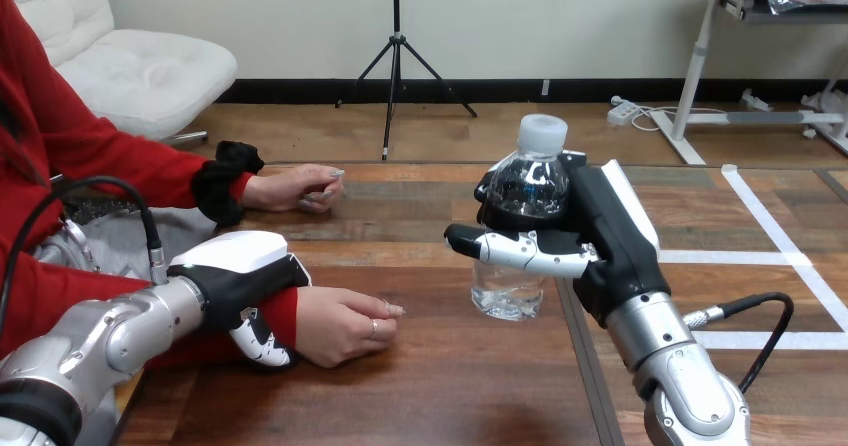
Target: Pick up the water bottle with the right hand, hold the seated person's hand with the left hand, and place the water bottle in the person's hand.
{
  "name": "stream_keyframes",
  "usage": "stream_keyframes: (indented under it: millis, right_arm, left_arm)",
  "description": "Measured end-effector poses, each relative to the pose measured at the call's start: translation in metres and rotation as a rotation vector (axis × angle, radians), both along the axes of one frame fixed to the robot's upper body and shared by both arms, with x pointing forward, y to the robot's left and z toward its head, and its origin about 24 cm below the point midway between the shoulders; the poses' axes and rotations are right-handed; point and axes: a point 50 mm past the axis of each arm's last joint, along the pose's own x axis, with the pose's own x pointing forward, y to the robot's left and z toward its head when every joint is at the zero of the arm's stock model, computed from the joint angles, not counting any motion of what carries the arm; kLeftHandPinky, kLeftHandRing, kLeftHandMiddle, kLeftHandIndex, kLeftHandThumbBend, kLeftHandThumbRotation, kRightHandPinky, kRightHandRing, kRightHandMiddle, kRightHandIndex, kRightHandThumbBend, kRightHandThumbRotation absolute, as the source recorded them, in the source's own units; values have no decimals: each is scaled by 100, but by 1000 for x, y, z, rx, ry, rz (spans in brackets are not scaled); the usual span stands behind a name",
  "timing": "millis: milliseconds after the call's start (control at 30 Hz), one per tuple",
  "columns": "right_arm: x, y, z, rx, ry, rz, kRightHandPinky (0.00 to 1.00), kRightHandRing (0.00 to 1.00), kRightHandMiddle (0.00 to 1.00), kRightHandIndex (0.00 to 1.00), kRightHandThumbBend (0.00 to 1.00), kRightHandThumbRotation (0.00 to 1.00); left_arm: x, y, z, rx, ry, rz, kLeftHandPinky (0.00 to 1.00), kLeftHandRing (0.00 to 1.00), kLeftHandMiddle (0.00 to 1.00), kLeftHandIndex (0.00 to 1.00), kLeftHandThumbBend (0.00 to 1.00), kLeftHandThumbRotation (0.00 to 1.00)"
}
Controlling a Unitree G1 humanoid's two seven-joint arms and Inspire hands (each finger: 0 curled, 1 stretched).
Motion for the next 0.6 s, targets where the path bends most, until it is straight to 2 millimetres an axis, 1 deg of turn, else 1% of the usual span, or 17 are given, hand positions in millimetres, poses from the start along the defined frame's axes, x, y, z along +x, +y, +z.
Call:
stream_keyframes:
  millis: [600]
  right_arm:
    - [1,-1,-10,-27,34,-20,27,32,38,39,86,0]
  left_arm:
    - [-3,-3,1,-23,5,-15,30,36,41,44,88,0]
